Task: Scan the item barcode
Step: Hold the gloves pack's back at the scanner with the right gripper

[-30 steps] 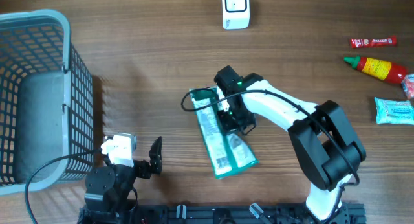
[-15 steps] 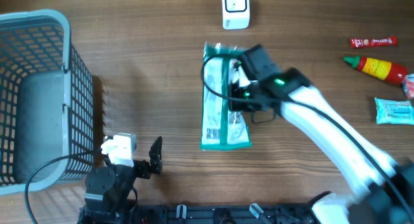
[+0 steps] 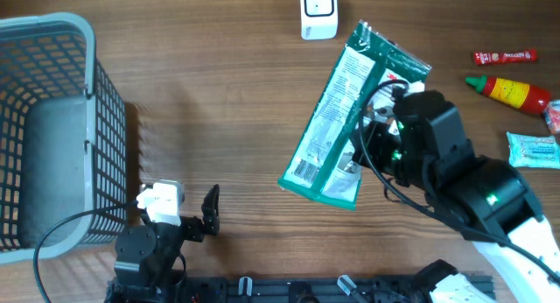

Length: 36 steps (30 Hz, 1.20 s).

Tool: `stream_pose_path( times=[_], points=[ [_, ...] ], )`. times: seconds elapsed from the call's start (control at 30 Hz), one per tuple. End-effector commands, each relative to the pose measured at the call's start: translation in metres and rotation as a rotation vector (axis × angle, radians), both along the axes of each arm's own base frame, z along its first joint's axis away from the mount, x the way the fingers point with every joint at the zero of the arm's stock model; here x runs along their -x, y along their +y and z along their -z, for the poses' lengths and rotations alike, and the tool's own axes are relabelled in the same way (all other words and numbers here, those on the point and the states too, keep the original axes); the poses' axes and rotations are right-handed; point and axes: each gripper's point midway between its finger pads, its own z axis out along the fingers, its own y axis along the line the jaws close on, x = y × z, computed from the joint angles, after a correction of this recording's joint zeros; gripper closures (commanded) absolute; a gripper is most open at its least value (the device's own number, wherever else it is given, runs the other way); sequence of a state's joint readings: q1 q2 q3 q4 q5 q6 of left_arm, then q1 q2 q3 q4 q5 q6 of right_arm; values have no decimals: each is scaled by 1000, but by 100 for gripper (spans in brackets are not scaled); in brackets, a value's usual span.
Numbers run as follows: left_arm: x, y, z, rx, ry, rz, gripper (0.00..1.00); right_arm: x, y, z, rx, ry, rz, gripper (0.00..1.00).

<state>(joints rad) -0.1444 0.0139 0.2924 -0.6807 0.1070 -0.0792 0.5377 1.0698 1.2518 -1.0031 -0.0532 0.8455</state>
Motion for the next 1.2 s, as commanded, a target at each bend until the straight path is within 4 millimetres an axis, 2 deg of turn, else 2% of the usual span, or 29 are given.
stream_pose_path(
  times=[0.0,0.3,0.43,0.53,0.57,0.67,0.8,0.93,1.07,1.17],
  points=[
    [0,-3,-2,-10,-14,24,0,5,-8,-14,-6,-53,15,96],
    [0,-3,-2,-10,-14,24,0,-4,-36,-36,160,-246,20,96],
    [0,-3,-2,-10,-14,24,0,-19,-28,-39,244,-324,-73,95],
    [0,-3,-2,-10,-15,24,0,-33,-11,-29,325,-353,-218,95],
    [0,-3,-2,-10,-14,24,0,-42,-5,-22,335,-341,-224,96],
    [0,-3,-2,-10,-14,24,0,-60,5,-17,365,-371,-255,95],
    [0,-3,-2,-10,-15,24,0,-81,-10,-19,479,-412,-178,95],
    [0,-3,-2,-10,-15,24,0,-110,-28,-44,625,-536,-29,95],
    [0,-3,-2,-10,-15,24,0,-149,-24,-93,834,-772,108,95],
    [0,-3,-2,-10,-15,24,0,-180,-20,-100,1087,-836,164,95]
  ],
)
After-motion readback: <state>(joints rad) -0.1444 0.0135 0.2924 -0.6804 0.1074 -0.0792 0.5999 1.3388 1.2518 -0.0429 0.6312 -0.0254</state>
